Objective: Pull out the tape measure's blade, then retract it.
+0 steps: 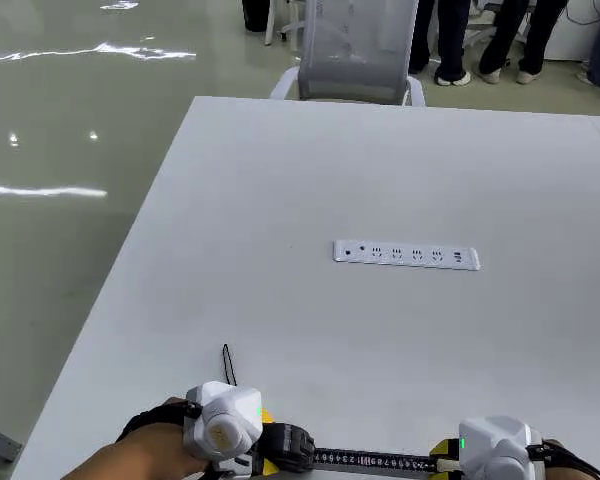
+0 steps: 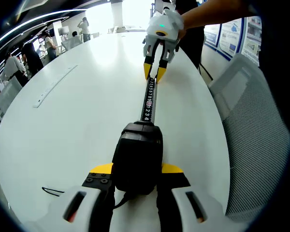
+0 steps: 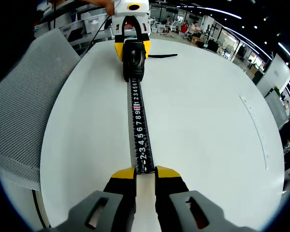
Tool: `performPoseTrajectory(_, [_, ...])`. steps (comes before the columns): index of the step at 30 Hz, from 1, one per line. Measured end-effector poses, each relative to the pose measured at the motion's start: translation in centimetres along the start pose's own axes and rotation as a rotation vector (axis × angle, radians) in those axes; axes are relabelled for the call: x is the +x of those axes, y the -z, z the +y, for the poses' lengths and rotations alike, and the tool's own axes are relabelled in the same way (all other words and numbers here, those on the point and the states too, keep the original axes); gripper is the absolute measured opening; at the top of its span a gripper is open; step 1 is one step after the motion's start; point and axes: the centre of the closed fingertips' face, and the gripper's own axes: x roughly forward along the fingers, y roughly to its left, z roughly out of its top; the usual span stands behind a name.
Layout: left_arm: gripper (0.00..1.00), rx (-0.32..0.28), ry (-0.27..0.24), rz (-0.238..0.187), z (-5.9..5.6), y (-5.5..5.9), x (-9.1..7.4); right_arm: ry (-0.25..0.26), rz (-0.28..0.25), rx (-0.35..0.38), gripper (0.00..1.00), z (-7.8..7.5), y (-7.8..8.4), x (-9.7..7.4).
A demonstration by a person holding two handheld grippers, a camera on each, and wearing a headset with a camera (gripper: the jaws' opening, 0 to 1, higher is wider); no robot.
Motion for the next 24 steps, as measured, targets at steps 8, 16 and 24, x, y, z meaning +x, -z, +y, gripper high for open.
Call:
performPoseTrajectory(8, [0.29, -0.003, 0.000, 0.000, 0.0, 0.1, 0.0, 0.002, 0.003, 0.000, 0.12, -0.2, 0.7, -0.2])
performPoseTrajectory(16, [0.29, -0.004, -0.001, 0.002, 0.0, 0.0, 0.0, 0.004, 0.004, 0.006, 0.12, -0.2, 1.1, -0.7])
performPoseTrajectory(24, [0.29, -0.004, -0.001, 0.006, 0.0, 0.0, 0.0, 0.003, 0.009, 0.010, 0.12, -0.2, 1.9, -0.9])
